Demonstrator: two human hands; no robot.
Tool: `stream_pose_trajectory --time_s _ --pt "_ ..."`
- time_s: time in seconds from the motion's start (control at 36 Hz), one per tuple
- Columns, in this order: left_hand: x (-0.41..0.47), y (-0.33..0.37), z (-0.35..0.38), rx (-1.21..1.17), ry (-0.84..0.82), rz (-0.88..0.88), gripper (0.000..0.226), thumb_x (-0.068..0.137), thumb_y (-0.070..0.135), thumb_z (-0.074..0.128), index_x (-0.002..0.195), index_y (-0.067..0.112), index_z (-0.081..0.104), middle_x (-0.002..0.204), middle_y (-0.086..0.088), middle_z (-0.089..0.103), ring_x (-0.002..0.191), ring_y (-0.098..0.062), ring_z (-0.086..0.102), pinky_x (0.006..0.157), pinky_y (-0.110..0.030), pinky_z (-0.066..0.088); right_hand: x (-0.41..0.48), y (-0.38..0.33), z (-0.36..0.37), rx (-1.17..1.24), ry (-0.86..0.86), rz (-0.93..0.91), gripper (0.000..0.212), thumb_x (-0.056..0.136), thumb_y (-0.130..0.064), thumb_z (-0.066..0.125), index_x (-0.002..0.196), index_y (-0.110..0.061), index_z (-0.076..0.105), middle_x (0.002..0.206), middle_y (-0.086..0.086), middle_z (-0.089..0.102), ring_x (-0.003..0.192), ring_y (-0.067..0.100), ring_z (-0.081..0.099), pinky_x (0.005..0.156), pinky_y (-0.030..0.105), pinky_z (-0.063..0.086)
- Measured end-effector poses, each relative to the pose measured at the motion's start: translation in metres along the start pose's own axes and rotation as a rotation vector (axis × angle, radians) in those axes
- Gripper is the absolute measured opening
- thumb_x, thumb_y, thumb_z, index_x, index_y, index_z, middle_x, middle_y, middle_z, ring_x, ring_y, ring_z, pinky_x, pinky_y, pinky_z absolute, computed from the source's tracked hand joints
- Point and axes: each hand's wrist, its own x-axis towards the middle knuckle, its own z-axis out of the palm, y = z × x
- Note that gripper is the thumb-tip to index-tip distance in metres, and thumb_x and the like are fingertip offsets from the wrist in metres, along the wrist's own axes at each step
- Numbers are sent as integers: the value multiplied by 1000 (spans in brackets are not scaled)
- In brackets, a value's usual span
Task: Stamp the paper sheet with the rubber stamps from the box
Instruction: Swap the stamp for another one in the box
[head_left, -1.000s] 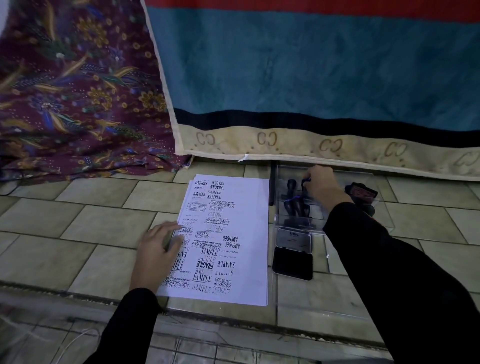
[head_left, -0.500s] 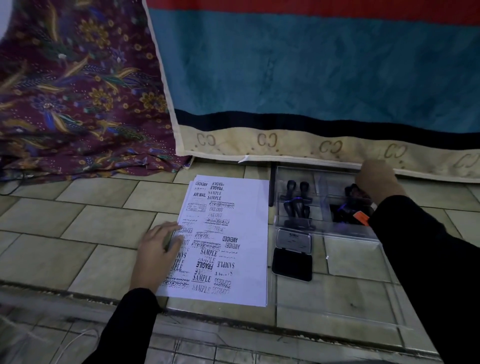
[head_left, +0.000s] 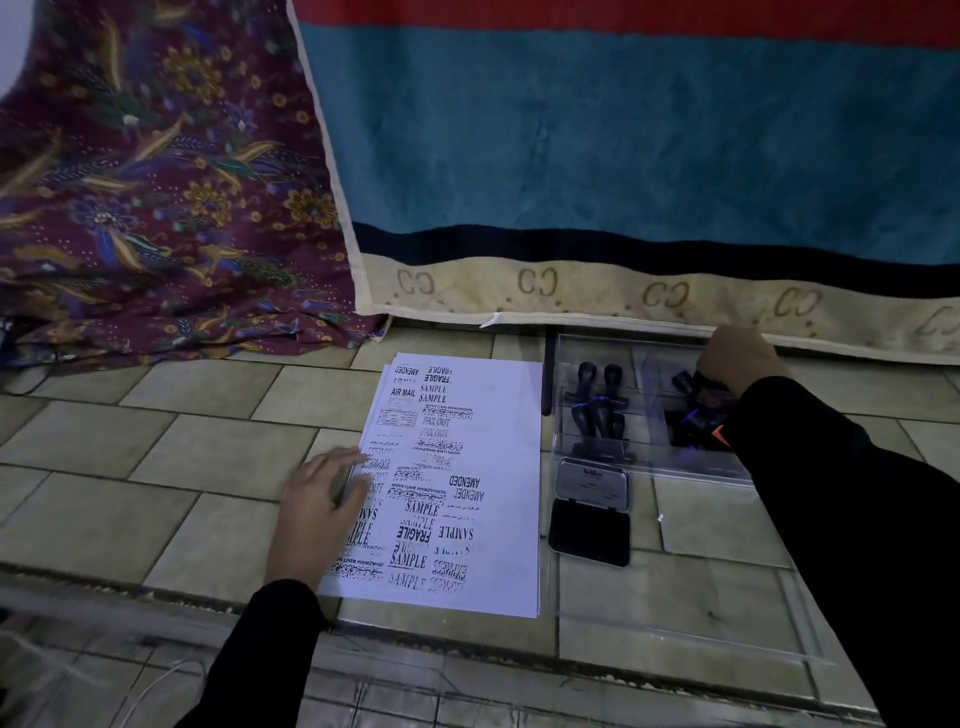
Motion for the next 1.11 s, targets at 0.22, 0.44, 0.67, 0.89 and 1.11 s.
stream_pose_trajectory --time_s 0.22,0.44,0.67,0.89,1.11 --pt "1 -2 -1 -4 -24 -14 32 87 35 57 111 17 69 119 5 64 115 -18 56 104 -45 43 -1 0 0 52 -26 -30 32 78 -20 66 97 5 61 107 25 62 99 37 60 69 31 40" --pt "0 1 -3 1 -25 -6 39 86 43 52 110 17 70 118 7 64 113 -18 56 103 -46 44 1 10 -15 334 2 -133 27 76 -24 73 89 -2 64 83 16 65 78 28 62 61 28 44" --pt "0 3 -2 -3 -28 13 29 89 32 59 111 16 69 119 6 64 114 -18 57 103 -42 44 -69 17 -33 579 168 -394 19 82 -16 68 100 -18 66 87 3 64 76 17 59 67 21 44" --pt "-1 1 0 1 -9 19 21 93 13 65 113 13 68 122 1 64 115 -20 56 104 -43 44 -166 14 -1 594 8 -565 32 85 -12 65 112 -27 60 88 -13 58 74 -4 59 65 0 44" --pt "-1 4 -2 -22 -23 7 32 88 33 55 111 16 68 119 5 65 114 -18 57 103 -41 44 -200 20 40 469 -42 -713 25 87 -16 64 111 -22 63 103 -7 61 86 2 60 80 18 52"
